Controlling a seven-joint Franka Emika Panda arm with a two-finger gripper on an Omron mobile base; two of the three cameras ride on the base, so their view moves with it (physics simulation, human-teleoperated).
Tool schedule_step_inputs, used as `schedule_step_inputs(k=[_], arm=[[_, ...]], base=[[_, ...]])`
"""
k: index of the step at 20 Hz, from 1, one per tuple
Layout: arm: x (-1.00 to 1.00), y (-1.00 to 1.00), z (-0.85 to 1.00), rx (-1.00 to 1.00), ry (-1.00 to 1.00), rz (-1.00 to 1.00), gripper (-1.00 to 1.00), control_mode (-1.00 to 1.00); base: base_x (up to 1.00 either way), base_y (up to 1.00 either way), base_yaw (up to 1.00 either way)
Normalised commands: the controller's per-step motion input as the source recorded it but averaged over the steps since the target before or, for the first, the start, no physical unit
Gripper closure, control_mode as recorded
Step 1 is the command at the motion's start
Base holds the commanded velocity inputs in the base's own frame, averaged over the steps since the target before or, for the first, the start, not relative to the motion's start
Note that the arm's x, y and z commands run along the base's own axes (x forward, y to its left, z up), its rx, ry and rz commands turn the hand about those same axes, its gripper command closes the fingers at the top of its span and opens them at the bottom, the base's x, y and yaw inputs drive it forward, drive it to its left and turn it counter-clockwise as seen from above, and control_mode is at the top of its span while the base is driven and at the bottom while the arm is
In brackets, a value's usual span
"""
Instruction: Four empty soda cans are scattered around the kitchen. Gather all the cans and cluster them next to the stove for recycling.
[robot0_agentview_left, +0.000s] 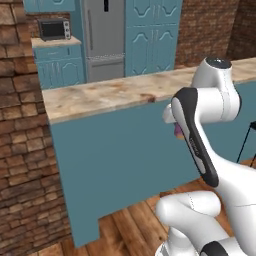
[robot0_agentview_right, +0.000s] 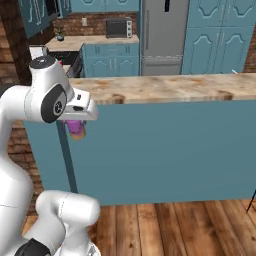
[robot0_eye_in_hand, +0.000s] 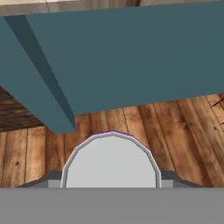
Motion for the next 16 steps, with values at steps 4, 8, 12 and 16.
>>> schedule_step_inputs(k=[4,8,12,16], arm=[[0.00,0.00,0.00,0.00,0.00,0.00,1.00,1.00],[0.00,0.00,0.00,0.00,0.00,0.00,1.00,1.00],[0.00,0.00,0.00,0.00,0.00,0.00,1.00,1.00],[0.00,0.00,0.00,0.00,0.00,0.00,1.00,1.00]], base=[[-0.35,-0.72,-0.16],[-0.02,-0.73,-0.13],[0.00,-0.63,-0.01],[-0.01,-0.65,0.18]])
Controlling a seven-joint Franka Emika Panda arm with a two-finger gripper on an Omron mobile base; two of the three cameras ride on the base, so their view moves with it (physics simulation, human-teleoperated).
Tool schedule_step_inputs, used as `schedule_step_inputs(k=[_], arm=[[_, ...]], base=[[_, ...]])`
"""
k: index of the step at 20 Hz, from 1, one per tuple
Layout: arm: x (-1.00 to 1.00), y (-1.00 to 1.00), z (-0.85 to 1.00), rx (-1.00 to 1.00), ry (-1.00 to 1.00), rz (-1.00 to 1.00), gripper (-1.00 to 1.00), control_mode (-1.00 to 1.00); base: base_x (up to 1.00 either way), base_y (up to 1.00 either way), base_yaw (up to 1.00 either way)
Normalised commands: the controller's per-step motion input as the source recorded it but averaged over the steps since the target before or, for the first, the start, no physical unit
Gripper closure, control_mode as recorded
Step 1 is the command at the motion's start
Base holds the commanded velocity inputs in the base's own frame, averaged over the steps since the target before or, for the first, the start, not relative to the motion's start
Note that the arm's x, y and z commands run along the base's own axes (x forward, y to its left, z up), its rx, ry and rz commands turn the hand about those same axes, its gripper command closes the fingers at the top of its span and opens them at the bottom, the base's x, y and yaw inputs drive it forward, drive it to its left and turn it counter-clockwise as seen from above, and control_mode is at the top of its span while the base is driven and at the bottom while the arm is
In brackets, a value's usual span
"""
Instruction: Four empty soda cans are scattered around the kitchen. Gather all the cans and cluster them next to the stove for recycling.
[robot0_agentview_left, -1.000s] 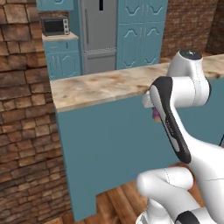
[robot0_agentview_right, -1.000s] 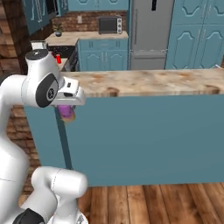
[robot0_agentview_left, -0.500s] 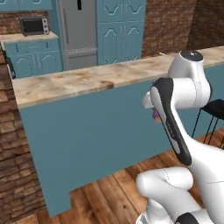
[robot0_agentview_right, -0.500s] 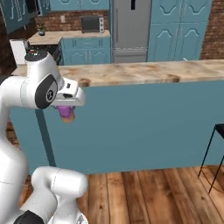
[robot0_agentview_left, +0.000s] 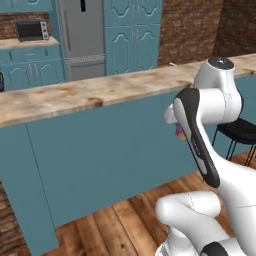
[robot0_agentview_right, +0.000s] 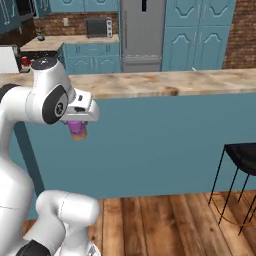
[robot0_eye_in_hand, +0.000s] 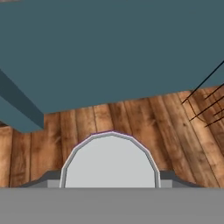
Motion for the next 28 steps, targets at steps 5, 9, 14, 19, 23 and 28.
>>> schedule_step_inputs(k=[5,9,14,19,23,28], arm=[[0.00,0.00,0.00,0.00,0.00,0.00,1.00,1.00],[0.00,0.00,0.00,0.00,0.00,0.00,1.00,1.00],[0.00,0.00,0.00,0.00,0.00,0.00,1.00,1.00],[0.00,0.00,0.00,0.00,0.00,0.00,1.00,1.00],[0.00,0.00,0.00,0.00,0.00,0.00,1.00,1.00],[0.00,0.00,0.00,0.00,0.00,0.00,1.00,1.00]], base=[[-0.13,-0.68,0.27],[-0.16,-0.69,0.27],[-0.25,-0.71,0.26],[-0.33,-0.79,0.24],[-0.44,-0.78,0.19],[-0.57,-0.81,0.15]])
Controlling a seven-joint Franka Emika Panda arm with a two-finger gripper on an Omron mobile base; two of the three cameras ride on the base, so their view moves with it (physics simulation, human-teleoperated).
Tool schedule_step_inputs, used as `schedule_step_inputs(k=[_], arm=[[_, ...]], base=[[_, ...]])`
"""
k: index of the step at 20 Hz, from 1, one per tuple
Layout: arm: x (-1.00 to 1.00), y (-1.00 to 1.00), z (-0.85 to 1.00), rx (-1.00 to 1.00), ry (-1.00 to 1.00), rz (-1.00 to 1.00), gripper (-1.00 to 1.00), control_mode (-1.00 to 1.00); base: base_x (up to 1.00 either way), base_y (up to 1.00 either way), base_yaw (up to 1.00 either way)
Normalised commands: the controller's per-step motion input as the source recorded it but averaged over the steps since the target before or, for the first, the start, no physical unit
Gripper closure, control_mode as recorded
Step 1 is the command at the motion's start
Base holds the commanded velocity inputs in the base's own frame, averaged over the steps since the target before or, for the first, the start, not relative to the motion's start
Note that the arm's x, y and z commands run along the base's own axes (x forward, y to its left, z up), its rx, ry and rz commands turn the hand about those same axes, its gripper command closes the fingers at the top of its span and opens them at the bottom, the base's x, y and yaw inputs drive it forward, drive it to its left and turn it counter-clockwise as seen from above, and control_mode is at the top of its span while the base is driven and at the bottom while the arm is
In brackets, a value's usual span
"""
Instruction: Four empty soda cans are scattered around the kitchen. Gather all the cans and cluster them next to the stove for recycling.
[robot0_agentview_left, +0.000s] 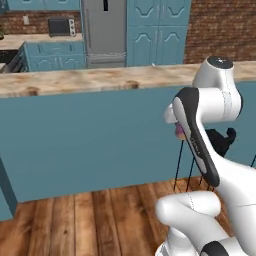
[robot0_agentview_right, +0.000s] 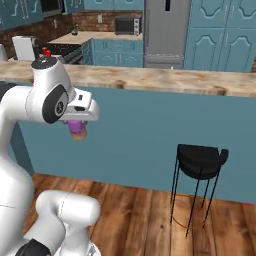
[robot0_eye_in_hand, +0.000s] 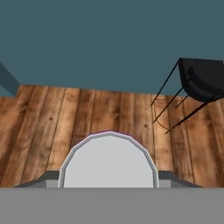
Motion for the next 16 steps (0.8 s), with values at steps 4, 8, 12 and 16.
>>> schedule_step_inputs(k=[4,8,12,16], arm=[[0.00,0.00,0.00,0.00,0.00,0.00,1.00,1.00],[0.00,0.00,0.00,0.00,0.00,0.00,1.00,1.00],[0.00,0.00,0.00,0.00,0.00,0.00,1.00,1.00],[0.00,0.00,0.00,0.00,0.00,0.00,1.00,1.00]], base=[[-0.57,-0.82,0.12],[-0.38,-0.81,0.06],[-0.26,-0.90,0.05],[-0.05,-0.95,0.05]])
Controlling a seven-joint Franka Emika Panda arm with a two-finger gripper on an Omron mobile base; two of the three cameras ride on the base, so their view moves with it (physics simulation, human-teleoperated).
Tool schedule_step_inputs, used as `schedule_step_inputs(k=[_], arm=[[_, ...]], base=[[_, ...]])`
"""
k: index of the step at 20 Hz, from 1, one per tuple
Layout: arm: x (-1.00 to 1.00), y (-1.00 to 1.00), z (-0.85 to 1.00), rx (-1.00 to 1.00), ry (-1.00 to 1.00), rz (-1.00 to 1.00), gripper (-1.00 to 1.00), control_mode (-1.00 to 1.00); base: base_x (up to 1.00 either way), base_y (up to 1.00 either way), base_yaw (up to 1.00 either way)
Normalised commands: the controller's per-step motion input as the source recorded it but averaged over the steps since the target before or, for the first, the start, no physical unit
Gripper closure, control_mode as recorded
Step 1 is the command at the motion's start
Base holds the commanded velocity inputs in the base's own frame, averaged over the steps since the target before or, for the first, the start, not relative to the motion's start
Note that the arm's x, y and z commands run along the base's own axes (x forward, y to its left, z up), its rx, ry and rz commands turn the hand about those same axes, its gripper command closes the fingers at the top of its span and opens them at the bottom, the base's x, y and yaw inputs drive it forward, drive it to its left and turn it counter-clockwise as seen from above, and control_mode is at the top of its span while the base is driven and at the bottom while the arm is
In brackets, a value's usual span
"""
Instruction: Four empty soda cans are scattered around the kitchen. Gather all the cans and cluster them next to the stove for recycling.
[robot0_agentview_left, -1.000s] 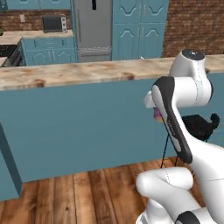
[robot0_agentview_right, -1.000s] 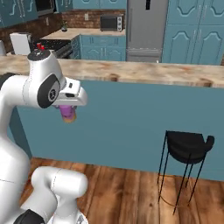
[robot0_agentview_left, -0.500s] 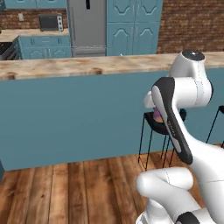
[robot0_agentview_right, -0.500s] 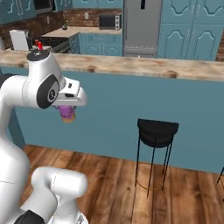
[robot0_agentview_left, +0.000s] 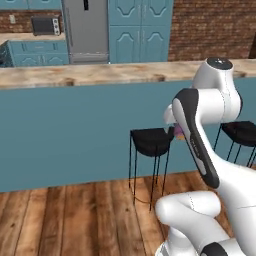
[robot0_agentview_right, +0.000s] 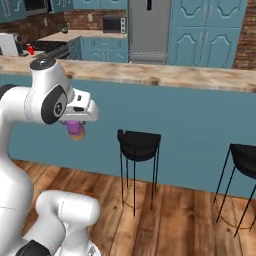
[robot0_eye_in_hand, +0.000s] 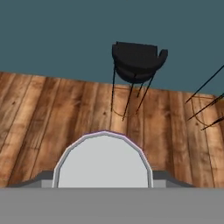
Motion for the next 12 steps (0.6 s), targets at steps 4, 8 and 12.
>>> schedule_step_inputs(k=[4,8,12], arm=[[0.00,0.00,0.00,0.00,0.00,0.00,1.00,1.00],[0.00,0.00,0.00,0.00,0.00,0.00,1.00,1.00],[0.00,0.00,0.00,0.00,0.00,0.00,1.00,1.00]], base=[[0.00,-0.94,0.07],[0.00,-0.88,0.07],[-0.05,-0.87,0.06]])
